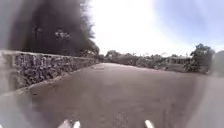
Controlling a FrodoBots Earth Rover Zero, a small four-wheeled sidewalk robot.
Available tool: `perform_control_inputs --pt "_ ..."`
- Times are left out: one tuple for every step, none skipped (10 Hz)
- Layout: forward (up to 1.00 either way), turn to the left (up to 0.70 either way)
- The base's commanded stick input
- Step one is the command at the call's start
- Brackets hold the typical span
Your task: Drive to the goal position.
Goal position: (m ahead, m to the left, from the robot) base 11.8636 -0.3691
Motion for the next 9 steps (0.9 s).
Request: perform_control_inputs --pt "0.85 0.00" --pt "0.85 0.00" --pt "0.85 0.00" --pt "0.85 0.00" --pt "0.85 0.00" --pt "0.85 0.00" --pt "0.85 0.00" --pt "0.85 0.00" --pt "0.85 0.00"
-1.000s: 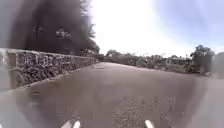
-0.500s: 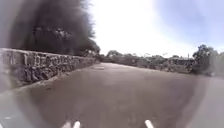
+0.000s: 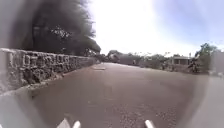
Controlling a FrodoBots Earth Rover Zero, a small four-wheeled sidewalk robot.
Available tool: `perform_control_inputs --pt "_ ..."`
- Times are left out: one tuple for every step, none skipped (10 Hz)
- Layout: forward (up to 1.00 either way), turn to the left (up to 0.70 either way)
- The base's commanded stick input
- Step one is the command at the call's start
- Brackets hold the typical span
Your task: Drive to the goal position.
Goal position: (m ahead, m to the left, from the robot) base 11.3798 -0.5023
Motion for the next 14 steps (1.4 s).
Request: perform_control_inputs --pt "0.85 0.00" --pt "0.85 0.00" --pt "0.85 0.00" --pt "0.85 -0.05" --pt "0.85 -0.17" --pt "0.85 -0.30" --pt "0.85 -0.34" --pt "0.85 -0.34" --pt "0.85 -0.34" --pt "0.85 -0.21" --pt "0.85 -0.08" --pt "0.85 0.00" --pt "0.85 0.00" --pt "0.85 0.00"
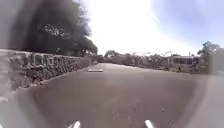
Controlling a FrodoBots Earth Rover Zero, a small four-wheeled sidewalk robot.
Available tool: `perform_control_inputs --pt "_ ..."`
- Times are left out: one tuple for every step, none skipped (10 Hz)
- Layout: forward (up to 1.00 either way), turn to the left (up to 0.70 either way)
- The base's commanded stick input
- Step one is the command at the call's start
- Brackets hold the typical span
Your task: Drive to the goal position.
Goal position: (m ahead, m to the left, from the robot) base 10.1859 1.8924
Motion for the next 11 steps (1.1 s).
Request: perform_control_inputs --pt "0.85 0.00" --pt "0.85 0.00" --pt "0.85 0.00" --pt "0.85 0.00" --pt "0.85 0.00" --pt "0.85 0.00" --pt "0.85 0.00" --pt "0.85 0.00" --pt "0.85 0.00" --pt "0.85 0.00" --pt "0.85 0.00"
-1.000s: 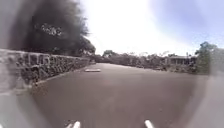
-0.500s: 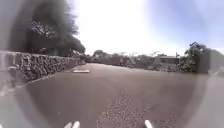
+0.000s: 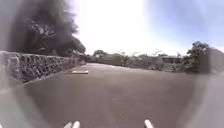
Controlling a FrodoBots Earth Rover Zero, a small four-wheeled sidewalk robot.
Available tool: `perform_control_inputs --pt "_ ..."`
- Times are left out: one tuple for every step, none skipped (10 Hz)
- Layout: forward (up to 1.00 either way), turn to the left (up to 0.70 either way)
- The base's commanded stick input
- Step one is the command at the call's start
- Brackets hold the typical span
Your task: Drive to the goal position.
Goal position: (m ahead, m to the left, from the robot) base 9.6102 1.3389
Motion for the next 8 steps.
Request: perform_control_inputs --pt "0.85 0.00" --pt "0.85 0.00" --pt "0.85 0.00" --pt "0.85 0.00" --pt "0.85 0.00" --pt "0.85 0.00" --pt "0.85 0.00" --pt "0.85 0.00"
